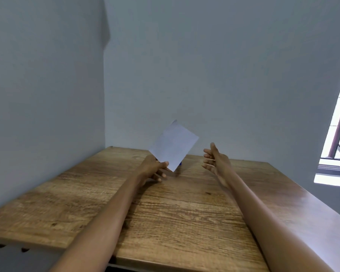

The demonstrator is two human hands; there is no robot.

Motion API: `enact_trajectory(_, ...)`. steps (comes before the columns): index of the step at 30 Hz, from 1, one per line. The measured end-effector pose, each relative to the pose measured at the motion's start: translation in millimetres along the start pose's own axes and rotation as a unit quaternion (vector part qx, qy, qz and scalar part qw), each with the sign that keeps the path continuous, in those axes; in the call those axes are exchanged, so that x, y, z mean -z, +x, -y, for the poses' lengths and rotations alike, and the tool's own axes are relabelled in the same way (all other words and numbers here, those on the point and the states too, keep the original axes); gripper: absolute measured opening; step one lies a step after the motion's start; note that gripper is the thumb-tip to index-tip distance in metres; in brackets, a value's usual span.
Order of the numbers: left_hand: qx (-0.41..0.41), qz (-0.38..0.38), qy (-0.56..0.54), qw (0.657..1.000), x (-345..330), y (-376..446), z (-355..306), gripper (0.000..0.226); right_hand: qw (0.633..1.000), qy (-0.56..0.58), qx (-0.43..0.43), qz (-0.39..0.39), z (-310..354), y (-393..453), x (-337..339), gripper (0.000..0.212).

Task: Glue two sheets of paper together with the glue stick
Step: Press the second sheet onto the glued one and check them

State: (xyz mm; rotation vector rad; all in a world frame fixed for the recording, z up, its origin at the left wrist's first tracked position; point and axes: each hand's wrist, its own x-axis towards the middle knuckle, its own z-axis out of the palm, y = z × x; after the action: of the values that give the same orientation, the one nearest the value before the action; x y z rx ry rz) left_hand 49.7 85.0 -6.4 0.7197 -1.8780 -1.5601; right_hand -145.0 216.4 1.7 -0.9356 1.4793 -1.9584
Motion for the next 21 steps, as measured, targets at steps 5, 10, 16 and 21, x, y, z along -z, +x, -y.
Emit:
enact_trajectory(5, -0.027, 0.024, 0.034, 0.999, -5.6, -1.0, 1.1, 0.043, 0.974, -0.182, -0.034, 0.13, -7.0, -10.9, -19.0, 0.029)
enact_trajectory(10, -0.03, 0.051, 0.066, 0.996, -5.8, -3.6, 0.1, 0.035, 0.99, -0.113, -0.003, 0.08, -6.0, -2.9, -13.6, 0.035)
enact_trajectory(16, -0.033, 0.088, 0.101, 0.99, -4.6, -7.4, -3.1, 0.033, 0.998, -0.054, 0.029, -0.018, -1.6, 3.8, 8.2, 0.012)
enact_trajectory(21, -0.021, 0.07, 0.12, 0.99, 5.5, -8.6, -4.6, 0.019, 0.998, -0.054, 0.038, -0.024, 0.5, 1.7, 7.2, 0.01)
